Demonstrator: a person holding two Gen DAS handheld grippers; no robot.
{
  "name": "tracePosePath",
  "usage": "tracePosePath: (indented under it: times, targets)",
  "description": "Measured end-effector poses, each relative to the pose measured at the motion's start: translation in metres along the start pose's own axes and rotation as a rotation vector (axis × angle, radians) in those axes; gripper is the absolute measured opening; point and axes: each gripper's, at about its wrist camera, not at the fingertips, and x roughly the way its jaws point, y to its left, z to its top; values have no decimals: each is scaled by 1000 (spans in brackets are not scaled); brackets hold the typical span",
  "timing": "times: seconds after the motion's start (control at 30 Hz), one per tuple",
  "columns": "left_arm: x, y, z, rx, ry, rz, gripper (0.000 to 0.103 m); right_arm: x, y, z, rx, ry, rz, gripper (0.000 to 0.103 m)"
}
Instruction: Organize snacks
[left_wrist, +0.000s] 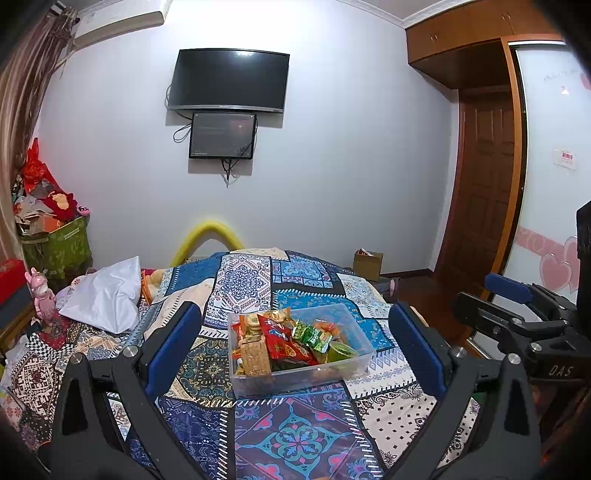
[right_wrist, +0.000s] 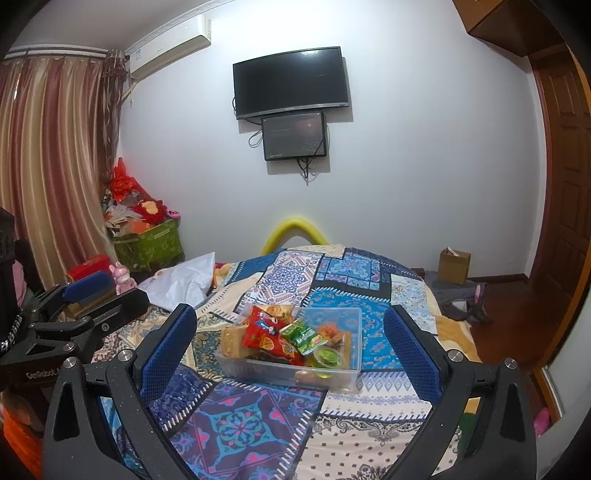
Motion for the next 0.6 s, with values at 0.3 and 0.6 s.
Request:
tracePosePath:
  times: [0.3, 0.6]
  targets:
    - [0, -2, 0, 1, 0, -9, 102, 2, -1, -2, 2, 9, -4, 101]
    - [2, -6, -2, 7, 1, -14, 102, 2, -2, -2, 3, 11, -9, 101]
